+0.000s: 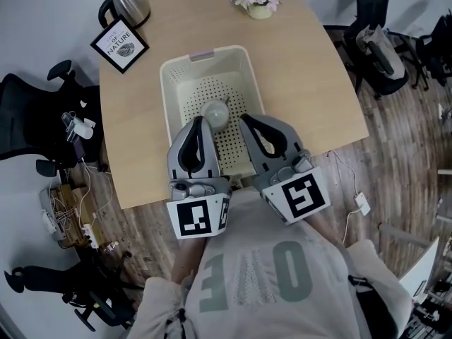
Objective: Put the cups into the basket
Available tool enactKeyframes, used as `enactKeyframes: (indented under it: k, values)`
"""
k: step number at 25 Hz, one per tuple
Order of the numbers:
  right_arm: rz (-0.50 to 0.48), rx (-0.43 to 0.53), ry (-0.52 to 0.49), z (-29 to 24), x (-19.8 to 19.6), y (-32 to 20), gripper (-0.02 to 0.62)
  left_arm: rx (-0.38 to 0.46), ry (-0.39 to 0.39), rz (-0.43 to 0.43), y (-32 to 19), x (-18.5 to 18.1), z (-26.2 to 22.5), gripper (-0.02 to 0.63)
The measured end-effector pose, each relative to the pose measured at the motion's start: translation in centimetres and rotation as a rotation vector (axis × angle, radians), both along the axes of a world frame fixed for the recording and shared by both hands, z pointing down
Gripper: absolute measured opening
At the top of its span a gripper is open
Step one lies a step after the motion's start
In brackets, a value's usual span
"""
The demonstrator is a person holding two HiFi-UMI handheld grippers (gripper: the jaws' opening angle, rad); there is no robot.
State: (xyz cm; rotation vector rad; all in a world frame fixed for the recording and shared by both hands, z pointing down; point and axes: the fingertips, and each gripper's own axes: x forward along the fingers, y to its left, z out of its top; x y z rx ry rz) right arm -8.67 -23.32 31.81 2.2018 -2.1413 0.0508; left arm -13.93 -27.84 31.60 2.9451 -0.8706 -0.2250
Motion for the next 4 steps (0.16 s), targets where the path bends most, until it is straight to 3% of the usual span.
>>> enactKeyframes:
  k: [4]
  values:
    - [-0.010, -0.004, 0.002, 0.05, -0.40, 0.03, -0.002, -0.019, 0.054, 0.035, 0.07, -0.38, -0.38, 0.008]
